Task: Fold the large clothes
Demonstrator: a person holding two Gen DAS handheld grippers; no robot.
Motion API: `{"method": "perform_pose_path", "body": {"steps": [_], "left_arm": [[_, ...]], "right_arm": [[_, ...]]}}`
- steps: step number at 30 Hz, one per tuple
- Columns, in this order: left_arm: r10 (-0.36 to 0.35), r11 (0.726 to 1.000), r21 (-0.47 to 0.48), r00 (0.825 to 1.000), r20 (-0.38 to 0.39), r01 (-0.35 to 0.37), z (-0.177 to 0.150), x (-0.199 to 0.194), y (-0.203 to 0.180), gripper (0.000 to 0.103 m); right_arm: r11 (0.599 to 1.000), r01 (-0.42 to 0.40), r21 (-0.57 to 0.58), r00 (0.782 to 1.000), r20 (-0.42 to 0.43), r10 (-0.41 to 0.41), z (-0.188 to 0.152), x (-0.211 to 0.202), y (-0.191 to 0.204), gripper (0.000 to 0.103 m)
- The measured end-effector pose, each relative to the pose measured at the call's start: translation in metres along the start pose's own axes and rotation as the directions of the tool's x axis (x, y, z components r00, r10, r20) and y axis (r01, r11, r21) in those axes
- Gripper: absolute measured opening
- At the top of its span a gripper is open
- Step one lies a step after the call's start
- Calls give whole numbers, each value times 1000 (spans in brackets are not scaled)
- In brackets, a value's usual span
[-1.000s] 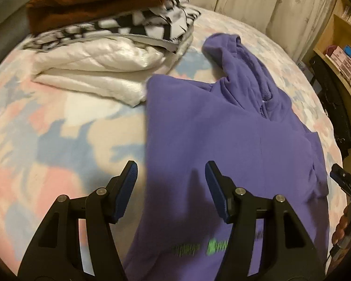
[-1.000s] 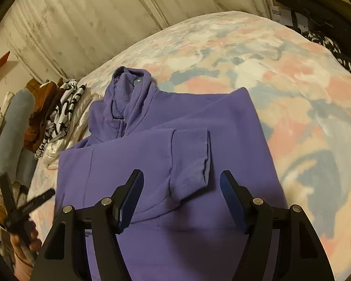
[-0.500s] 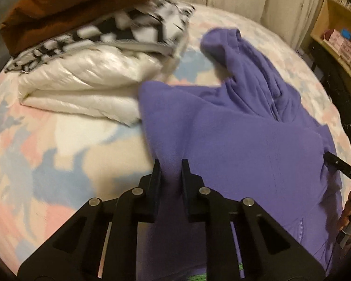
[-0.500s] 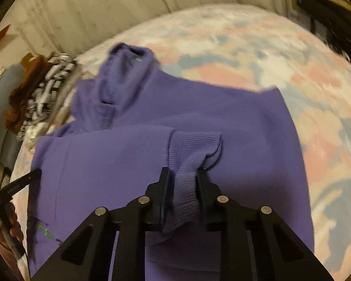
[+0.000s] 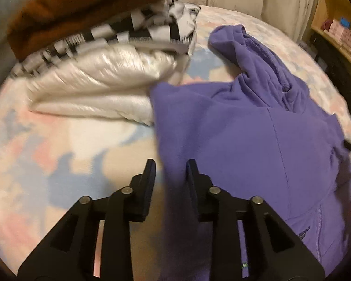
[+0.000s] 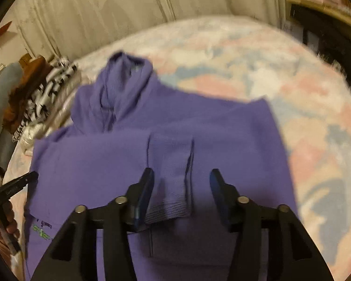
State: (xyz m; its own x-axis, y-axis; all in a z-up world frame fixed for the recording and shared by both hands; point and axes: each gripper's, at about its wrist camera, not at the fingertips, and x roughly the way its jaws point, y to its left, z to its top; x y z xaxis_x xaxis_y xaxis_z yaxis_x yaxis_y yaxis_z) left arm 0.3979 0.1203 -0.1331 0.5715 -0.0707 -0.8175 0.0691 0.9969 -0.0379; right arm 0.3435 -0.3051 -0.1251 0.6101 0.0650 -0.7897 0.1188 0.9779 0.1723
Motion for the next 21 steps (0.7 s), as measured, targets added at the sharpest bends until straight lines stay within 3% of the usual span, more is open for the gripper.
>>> {"method": "perform_pose_path", "body": {"steps": [2,5,10,12,15,17,18,20,21], "left_arm": [[20,1000,22,999,44,-21,3,-18,-9,25],[-33,999,34,993,112,30,11,-38,-32,25],[-67,998,-3,997,35,67,24,-2,-72,25],[-39,999,-1,999,25,39,26,16,-83,25],[49,999,15,998,31,-50,21,43,-89,24],[126,991,32,991,52,-128,19,56,-82,22],[138,990,25,989,56,-140,19,61,-74,22],[92,996,-12,994,54,-91,21,65,-59,16],[84,996,-22,995,52,-83,21,65,-55,14]], "right_arm": [[999,-2,-40,999,45,4,3,-14,9,51],[995,-56,-87,996,60,62,9,-24,33,51],[981,-123,-147,991,32,129,21,2,100,51],[979,-134,-151,990,12,138,19,16,124,51],[984,-106,-142,994,-27,103,19,48,140,49],[988,-41,-145,999,-39,36,17,69,134,43],[988,-16,-151,1000,-26,12,17,74,128,41],[987,40,-154,999,2,-41,16,77,113,39],[989,22,-145,1000,1,-22,15,76,102,31]]}}
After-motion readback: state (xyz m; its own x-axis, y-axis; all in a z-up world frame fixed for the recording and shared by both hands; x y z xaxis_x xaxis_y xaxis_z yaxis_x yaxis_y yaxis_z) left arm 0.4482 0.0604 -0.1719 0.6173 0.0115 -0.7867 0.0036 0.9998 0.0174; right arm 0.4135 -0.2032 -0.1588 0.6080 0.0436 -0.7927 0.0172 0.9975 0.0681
